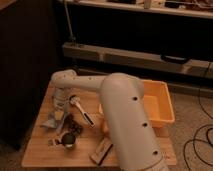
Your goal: Wipe table surface with towel
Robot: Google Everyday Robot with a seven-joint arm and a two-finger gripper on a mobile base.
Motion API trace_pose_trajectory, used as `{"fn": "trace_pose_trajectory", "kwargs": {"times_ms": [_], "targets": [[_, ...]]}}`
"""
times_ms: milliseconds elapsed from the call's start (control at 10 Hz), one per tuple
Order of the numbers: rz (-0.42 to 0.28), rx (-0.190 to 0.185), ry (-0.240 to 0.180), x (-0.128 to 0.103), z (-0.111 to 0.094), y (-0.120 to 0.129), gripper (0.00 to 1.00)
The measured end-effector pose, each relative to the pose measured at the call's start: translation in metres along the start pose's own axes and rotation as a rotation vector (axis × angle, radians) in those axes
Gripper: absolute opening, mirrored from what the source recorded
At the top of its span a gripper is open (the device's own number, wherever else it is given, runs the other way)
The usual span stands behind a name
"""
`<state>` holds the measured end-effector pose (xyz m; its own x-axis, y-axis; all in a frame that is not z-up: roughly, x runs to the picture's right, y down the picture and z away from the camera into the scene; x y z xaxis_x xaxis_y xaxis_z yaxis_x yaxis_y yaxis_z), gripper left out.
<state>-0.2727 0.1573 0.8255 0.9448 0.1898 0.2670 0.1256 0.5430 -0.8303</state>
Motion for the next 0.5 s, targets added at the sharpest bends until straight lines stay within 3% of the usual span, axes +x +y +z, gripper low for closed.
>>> {"fn": "trace_pose_trajectory", "kwargs": {"times_ms": [200, 500], "targets": [[-0.023, -0.007, 0.014, -0.008, 0.002, 0.031, 0.00], [-0.096, -0.050, 0.030, -0.036, 0.026, 0.083, 0.00]]}}
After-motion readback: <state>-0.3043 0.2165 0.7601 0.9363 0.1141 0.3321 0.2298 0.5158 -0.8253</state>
